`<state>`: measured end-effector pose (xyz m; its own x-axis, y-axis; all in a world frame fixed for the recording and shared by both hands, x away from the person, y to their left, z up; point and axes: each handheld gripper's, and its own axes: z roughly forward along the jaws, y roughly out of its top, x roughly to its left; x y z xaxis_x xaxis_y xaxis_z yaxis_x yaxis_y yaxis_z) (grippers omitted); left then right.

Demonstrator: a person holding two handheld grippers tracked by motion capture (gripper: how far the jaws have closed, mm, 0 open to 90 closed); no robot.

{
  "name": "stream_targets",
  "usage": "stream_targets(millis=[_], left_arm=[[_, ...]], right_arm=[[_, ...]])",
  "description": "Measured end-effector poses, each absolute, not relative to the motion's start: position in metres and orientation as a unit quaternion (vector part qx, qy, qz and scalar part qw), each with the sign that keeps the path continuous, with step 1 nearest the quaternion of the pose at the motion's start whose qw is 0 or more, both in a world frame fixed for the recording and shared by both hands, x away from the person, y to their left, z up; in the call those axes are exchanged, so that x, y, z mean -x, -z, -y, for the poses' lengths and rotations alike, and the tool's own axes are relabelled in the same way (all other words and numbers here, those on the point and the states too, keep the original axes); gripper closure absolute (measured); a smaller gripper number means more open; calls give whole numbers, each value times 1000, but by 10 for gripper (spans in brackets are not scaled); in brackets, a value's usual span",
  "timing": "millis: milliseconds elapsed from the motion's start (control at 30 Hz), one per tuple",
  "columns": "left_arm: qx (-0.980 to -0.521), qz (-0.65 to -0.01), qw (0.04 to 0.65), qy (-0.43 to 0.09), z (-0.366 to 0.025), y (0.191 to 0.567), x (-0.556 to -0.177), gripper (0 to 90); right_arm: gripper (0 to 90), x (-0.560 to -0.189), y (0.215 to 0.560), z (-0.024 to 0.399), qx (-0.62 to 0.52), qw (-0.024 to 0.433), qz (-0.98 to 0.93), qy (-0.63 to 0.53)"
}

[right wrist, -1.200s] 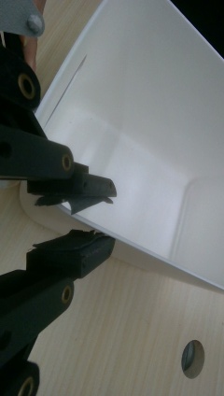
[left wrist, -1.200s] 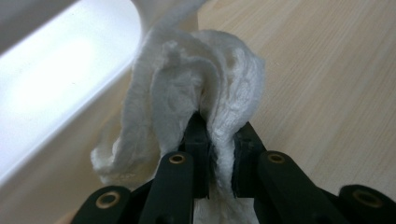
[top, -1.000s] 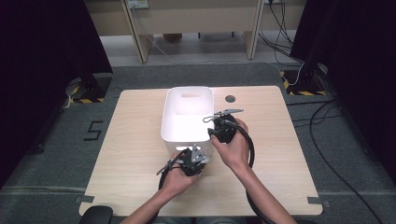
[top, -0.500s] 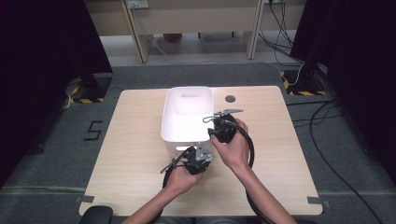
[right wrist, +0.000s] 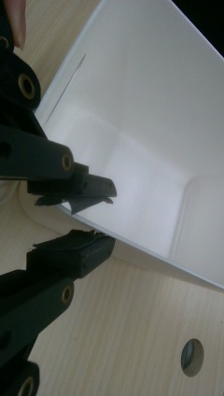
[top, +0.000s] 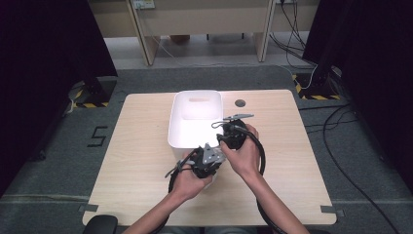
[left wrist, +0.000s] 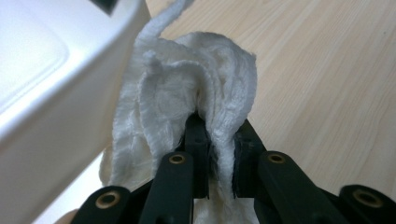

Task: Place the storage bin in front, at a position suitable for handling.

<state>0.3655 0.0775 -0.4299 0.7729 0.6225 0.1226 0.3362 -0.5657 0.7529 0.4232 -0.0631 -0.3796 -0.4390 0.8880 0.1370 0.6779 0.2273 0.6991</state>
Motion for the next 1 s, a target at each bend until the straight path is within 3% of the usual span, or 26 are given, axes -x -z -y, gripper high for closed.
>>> stream_targets(millis=[333, 733, 1000], left_arm=[[-866, -261, 376, -201, -78, 413, -364, 798], [-874, -257, 358, -202, -89, 418, -357, 798], [-870, -271, 357, -203, -123, 420, -346, 798]], right_arm=[[713, -423, 380, 63, -509, 147, -769, -359], [696, -425, 380, 64, -509, 144, -769, -360], [611, -429, 381, 63, -517, 136, -764, -361]])
